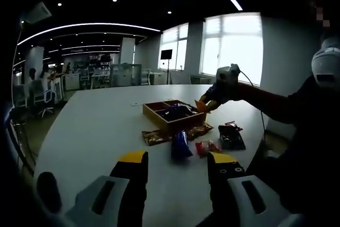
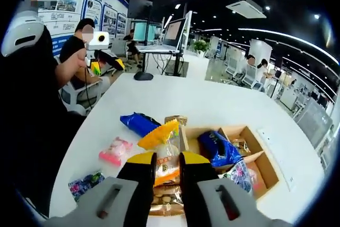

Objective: Pick up the scattered marshmallows, QQ candies, Oreo cookies, and mixed nuts on the table and sort them into separate containers

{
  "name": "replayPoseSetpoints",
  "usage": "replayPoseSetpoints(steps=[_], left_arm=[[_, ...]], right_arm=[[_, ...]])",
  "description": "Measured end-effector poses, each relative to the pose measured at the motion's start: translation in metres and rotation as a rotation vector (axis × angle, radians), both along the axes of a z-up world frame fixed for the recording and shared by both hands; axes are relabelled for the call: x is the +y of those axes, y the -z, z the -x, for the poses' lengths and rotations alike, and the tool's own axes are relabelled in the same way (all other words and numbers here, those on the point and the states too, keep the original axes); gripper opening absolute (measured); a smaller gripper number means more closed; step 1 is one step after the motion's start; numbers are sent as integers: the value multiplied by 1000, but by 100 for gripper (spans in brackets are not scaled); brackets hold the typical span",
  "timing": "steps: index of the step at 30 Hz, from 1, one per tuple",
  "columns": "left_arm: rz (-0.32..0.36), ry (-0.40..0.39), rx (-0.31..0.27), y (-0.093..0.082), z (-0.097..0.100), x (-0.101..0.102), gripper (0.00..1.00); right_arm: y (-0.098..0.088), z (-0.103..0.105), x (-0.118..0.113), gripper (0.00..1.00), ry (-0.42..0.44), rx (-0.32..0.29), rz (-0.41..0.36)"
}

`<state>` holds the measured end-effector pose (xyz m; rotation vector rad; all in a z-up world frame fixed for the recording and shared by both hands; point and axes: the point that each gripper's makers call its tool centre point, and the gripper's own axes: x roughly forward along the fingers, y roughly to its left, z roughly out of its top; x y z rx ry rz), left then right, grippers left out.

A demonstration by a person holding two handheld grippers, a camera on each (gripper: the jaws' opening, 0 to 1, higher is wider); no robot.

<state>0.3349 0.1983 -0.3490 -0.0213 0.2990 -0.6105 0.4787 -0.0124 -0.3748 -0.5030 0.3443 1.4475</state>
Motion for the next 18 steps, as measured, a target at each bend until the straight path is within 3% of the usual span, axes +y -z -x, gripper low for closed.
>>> replayPoseSetpoints(steps=[18], left_arm=[[9, -1, 10, 5, -3, 1, 49]], right_arm=[[-20, -32, -2, 14, 131, -27, -105]])
